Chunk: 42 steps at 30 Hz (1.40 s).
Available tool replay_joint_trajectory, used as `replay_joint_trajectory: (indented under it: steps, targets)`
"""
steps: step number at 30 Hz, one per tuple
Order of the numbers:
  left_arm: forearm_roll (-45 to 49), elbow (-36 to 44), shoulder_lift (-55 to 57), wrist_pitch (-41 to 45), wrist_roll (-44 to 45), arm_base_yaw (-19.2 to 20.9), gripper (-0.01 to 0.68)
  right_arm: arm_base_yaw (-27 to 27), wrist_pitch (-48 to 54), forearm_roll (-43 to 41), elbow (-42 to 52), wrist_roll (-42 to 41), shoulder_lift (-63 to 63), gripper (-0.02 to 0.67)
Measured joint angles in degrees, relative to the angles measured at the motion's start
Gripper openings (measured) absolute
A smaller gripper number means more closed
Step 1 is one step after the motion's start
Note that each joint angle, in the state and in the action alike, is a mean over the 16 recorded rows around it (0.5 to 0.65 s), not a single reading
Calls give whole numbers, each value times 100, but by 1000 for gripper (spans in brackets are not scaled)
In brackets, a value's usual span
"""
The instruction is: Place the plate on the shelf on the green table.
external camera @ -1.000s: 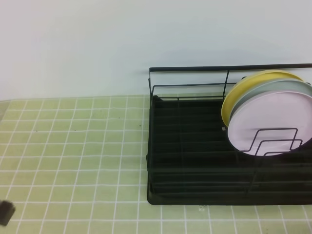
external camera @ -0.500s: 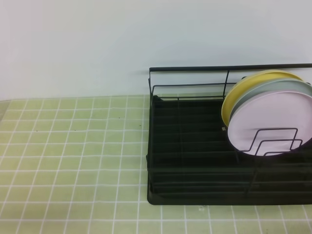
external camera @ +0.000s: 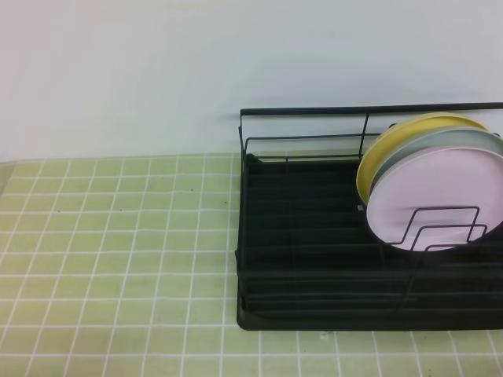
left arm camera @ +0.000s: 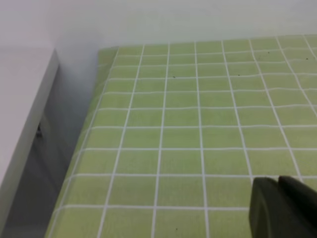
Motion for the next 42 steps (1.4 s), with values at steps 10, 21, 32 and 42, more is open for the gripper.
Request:
replay_joint_trajectory:
  steps: [10,21,32,42]
  targets:
    - [5,0,-17,156,31,-2,0,0,0,0,0,5,0,-1]
    - [9,0,-17,142,18,-1,0,-2,0,0,0,9,0,-1]
    - [9,0,-17,149,27,23,0,-8,0,0,0,9,0,-1]
    - [9,0,-17,155,78,34,0,-9,0,0,0,9,0,-1]
